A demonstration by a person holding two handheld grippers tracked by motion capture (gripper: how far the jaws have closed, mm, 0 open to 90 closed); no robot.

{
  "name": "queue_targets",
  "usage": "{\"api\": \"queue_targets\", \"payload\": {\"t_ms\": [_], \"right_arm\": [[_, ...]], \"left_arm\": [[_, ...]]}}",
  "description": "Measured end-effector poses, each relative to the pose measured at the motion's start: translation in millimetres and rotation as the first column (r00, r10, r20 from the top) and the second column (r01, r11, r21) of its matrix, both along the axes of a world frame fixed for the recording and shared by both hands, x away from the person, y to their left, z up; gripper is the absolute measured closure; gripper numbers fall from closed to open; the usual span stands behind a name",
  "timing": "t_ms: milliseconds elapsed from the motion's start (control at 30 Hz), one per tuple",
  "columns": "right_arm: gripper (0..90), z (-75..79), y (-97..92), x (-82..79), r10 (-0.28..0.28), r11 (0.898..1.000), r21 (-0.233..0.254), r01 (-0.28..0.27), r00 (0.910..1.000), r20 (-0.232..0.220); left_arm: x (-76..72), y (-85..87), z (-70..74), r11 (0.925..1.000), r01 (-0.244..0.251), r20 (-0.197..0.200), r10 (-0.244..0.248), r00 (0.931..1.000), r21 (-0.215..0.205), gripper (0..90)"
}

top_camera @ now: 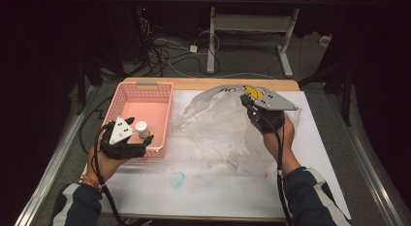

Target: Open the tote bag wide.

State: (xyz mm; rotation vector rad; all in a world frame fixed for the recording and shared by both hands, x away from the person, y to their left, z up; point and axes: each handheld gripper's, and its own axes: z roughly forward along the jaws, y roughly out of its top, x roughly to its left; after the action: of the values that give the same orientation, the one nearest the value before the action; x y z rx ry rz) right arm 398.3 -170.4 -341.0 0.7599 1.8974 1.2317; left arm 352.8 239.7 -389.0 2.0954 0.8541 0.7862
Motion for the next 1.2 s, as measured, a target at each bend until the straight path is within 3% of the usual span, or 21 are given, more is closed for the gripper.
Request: {"api": "queue_targets", "payload": {"t_ms": [167, 233, 333, 433, 500, 533, 600, 667, 733, 767, 833, 900, 1000, 1100, 1200], "right_arm": [[90.0, 0.1, -0.1, -0.5, 0.006, 1.0, 0.01, -0.006, 1.0, 0.003], [90.0, -0.2, -0.2, -0.4, 0.008, 1.0, 0.01, -0.008, 1.0, 0.0], [90.0, -2.4, -0.7, 0.1, 0.024, 1.0, 0.011, -0.023, 0.9997, -0.009], [90.0, -6.9, 0.0, -0.8, 0.039, 0.999, 0.01, -0.039, 0.999, -0.02], [90.0, -11.0, 1.0, -1.5, 0.05, 0.999, -0.001, -0.05, 0.9984, -0.026], [90.0, -13.0, 1.4, -1.5, 0.055, 0.998, -0.004, -0.055, 0.998, -0.03], [90.0, -16.5, 1.6, -1.3, 0.064, 0.998, -0.006, -0.065, 0.9971, -0.041], [90.0, -18.8, 1.6, -1.3, 0.072, 0.997, -0.009, -0.072, 0.9963, -0.047], [90.0, -20.0, 2.2, -1.8, 0.077, 0.997, -0.01, -0.078, 0.9956, -0.052], [90.0, -20.2, 2.2, -2.0, 0.081, 0.997, -0.015, -0.082, 0.9955, -0.05], [90.0, -20.6, 2.2, -2.8, 0.084, 0.996, -0.015, -0.085, 0.9952, -0.05], [90.0, -22.0, 2.1, -3.0, 0.088, 0.996, -0.019, -0.089, 0.9947, -0.053], [90.0, -25.4, 2.4, -3.1, 0.09, 0.995, -0.03, -0.092, 0.994, -0.063], [90.0, -27.0, 1.5, -1.6, 0.087, 0.996, -0.028, -0.089, 0.9938, -0.07], [90.0, -27.2, 0.7, -1.1, 0.089, 0.996, -0.018, -0.09, 0.9933, -0.074]], "left_arm": [[38.7, 3.1, -1.1, 0.9969, -0.032, -0.088, 0.038, 0.9954, 0.072, 16.5], [53.5, 1.9, -5.4, 0.9934, -0.027, -0.137, 0.042, 0.9897, 0.112, 16.7], [73.3, -0.2, -14.2, 0.9846, -0.029, -0.21, 0.066, 0.9754, 0.172, 18.5], [89.2, 0.2, -22.5, 0.976, -0.041, -0.28, 0.101, 0.9547, 0.214, 21.3], [97.6, 0.6, -26.0, 0.9689, -0.043, -0.3, 0.118, 0.9468, 0.244, 21.3], [101.4, 1.6, -27.8, 0.9689, -0.038, -0.314, 0.116, 0.9423, 0.244, 22.1], [109.0, 2.2, -33.3, 0.967, -0.021, -0.358, 0.114, 0.9266, 0.254, 28.1], [114.5, 1.2, -37.9, 0.9631, 0.013, -0.424, 0.106, 0.8997, 0.269, 31.5], [117.1, 0.3, -40.7, 0.9609, 0.038, -0.459, 0.096, 0.8831, 0.274, 35.2], [117.5, -0.5, -41.4, 0.9593, 0.049, -0.469, 0.091, 0.8783, 0.278, 39.4], [117.8, -2.1, -42.0, 0.9542, 0.069, -0.478, 0.083, 0.8743, 0.291, 46.1], [118.0, -0.8, -41.6, 0.961, 0.062, -0.48, 0.078, 0.8735, 0.269, 47.0], [118.4, 0.5, -42.2, 0.9633, 0.063, -0.486, 0.075, 0.871, 0.261, 47.2], [119.0, -1.2, -43.2, 0.9584, 0.062, -0.483, 0.084, 0.8716, 0.279, 46.5], [121.4, -2.8, -47.1, 0.9562, 0.059, -0.498, 0.096, 0.8618, 0.287, 45.5]]}}
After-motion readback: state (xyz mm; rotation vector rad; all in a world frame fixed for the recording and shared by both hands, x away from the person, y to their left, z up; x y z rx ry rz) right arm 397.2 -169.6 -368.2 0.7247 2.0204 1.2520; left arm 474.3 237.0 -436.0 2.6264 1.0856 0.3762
